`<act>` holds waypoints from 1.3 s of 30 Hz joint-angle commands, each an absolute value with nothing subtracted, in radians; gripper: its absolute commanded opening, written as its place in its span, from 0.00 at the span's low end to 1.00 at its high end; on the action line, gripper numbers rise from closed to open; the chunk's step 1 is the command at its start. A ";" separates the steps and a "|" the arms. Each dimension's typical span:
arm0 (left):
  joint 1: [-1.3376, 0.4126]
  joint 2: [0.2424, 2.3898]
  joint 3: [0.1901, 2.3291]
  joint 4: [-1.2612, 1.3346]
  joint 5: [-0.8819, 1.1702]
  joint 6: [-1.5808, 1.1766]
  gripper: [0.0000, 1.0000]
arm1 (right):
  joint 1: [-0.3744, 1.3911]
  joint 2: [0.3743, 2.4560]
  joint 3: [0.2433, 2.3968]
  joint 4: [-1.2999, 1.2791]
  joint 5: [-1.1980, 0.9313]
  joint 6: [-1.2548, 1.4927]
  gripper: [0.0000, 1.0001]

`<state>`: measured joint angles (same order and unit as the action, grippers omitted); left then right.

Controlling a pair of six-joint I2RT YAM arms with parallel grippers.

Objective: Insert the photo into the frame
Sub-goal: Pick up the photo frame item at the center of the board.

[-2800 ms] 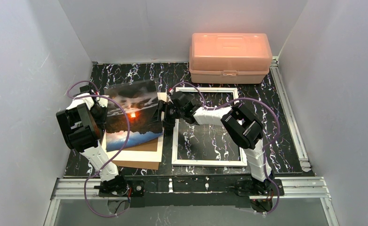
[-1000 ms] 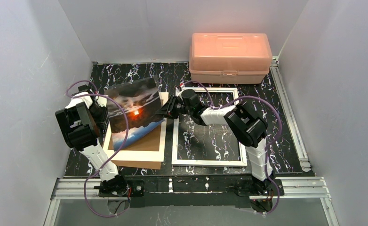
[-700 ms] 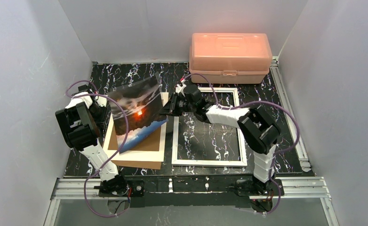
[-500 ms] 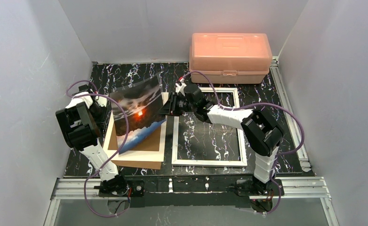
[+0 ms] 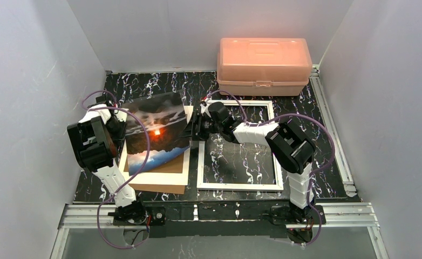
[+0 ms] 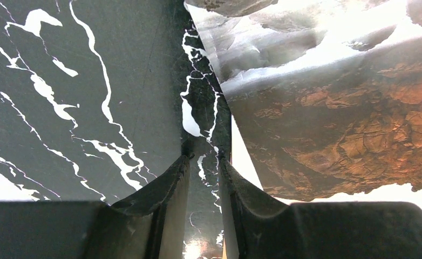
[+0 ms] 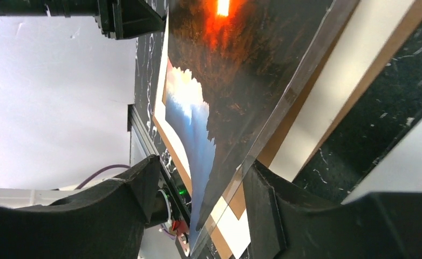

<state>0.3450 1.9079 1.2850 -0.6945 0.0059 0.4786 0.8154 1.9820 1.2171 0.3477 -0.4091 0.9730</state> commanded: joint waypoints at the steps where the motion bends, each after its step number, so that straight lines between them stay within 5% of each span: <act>1: 0.334 1.967 1.238 -0.675 0.049 0.484 0.25 | 0.776 1.998 1.174 0.477 -0.428 1.053 0.67; 8: 0.333 1.974 1.245 -0.684 0.036 0.506 0.24 | 0.762 2.086 1.215 0.569 -0.443 1.131 0.64; 12: 0.329 1.977 1.247 -0.686 0.017 0.520 0.24 | 0.762 2.099 1.229 0.583 -0.437 1.158 0.46; 19: 0.330 1.976 1.244 -0.677 0.013 0.528 0.23 | 0.760 2.065 1.213 0.561 -0.433 1.149 0.34; 29: 0.330 1.974 1.238 -0.670 -0.002 0.533 0.22 | 0.756 2.019 1.185 0.562 -0.437 1.163 0.31; 39: 0.330 1.968 1.227 -0.658 -0.024 0.536 0.22 | 0.750 1.974 1.151 0.567 -0.448 1.163 0.18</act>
